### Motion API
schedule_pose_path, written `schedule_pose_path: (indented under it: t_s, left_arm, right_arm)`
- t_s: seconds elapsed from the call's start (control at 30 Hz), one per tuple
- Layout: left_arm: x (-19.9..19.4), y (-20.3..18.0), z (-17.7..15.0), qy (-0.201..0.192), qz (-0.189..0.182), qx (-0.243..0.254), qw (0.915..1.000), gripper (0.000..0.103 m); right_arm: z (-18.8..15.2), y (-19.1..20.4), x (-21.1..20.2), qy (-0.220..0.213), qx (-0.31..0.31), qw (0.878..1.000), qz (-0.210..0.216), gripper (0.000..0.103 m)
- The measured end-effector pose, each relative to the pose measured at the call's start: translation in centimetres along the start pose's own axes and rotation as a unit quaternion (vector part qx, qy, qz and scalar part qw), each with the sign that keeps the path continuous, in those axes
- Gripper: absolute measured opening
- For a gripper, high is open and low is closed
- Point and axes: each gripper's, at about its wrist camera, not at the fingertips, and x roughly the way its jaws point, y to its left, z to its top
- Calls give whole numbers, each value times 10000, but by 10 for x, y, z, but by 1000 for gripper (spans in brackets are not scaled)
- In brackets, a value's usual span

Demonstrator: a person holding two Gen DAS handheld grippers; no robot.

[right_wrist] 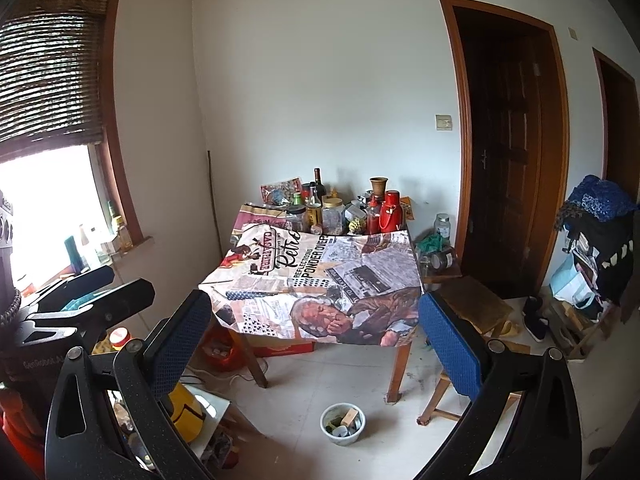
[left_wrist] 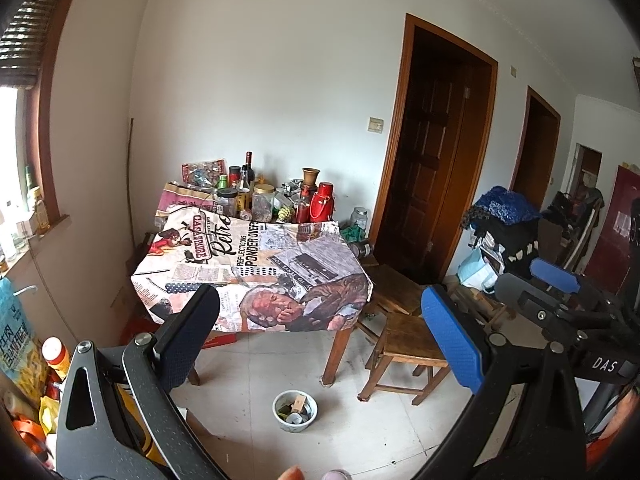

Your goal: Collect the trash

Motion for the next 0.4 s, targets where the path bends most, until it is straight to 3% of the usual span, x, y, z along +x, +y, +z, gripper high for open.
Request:
schedule_pose_path:
  t_s: [0.4]
  left_arm:
    - [24, 4, 3, 75, 124, -38, 9999, 102]
  right_arm:
    - [4, -5, 27, 163, 2, 9999, -5, 103]
